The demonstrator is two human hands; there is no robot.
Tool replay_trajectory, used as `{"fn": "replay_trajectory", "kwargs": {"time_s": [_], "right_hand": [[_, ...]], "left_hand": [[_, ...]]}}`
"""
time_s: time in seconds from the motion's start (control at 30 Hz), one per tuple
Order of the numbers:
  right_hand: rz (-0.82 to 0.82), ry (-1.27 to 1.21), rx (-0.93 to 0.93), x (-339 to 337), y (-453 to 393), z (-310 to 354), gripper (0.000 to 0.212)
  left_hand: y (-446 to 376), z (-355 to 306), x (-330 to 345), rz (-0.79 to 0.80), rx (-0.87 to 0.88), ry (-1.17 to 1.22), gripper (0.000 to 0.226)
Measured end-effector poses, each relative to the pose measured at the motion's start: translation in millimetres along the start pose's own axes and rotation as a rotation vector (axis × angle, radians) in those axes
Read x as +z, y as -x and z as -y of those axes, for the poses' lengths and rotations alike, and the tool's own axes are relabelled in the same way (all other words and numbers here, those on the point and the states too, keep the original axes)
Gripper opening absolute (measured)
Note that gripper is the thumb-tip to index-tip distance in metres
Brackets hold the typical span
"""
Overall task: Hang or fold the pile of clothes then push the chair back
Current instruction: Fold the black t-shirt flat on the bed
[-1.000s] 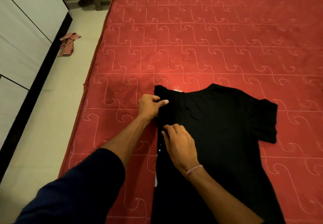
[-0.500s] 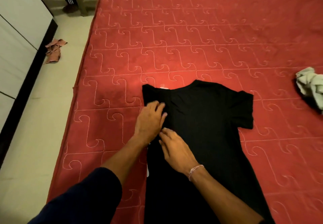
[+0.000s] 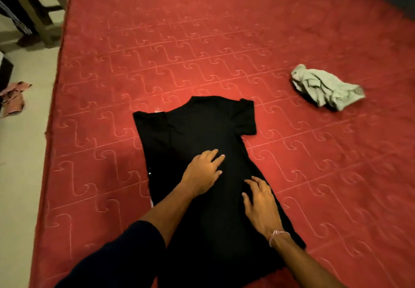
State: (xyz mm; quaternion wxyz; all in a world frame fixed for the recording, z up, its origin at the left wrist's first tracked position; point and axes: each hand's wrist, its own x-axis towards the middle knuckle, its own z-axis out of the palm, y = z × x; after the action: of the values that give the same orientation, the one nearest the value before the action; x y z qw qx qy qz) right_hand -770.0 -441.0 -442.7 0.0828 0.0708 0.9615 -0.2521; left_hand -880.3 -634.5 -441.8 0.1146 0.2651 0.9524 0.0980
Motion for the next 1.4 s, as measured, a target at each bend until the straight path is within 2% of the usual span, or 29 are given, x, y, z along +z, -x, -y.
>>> {"fn": "replay_trajectory", "kwargs": {"time_s": [0.2, 0.4, 0.53, 0.83, 1.07, 1.23, 1.4], "right_hand": [[-0.057, 0.025, 0.151, -26.3, 19.3, -52.9, 0.039], [0.146, -0.127, 0.381, -46.9, 24.0, -91.7, 0.019], [0.213, -0.189, 0.316, -54.9, 30.1, -108.6, 0.014], [0.217, -0.208, 0.247, -55.9, 41.6, -112.9, 0.015], [0.171, -0.221, 0.115, -56.5, 51.4, -99.7, 0.012], [0.218, -0.047, -0.138, -57.9, 70.3, -64.7, 0.053], [0.348, 0.078, -0.228, -45.3, 85.0, -19.7, 0.066]], "left_hand": [[-31.0, -76.7, 11.1, 0.042, 0.176, -0.072, 0.048], [-53.9, -105.4, 18.5, 0.059, 0.203, -0.238, 0.047], [-62.5, -118.3, 12.6, 0.034, 0.217, -0.311, 0.025], [-65.9, -123.8, 2.7, -0.056, 0.163, -0.293, 0.030], [-67.5, -104.6, -16.0, -0.046, 0.144, -0.368, 0.020], [-52.8, -83.2, -33.1, 0.007, 0.113, -0.468, 0.021], [-19.4, -52.5, -40.4, 0.023, 0.156, -0.541, 0.020]]}}
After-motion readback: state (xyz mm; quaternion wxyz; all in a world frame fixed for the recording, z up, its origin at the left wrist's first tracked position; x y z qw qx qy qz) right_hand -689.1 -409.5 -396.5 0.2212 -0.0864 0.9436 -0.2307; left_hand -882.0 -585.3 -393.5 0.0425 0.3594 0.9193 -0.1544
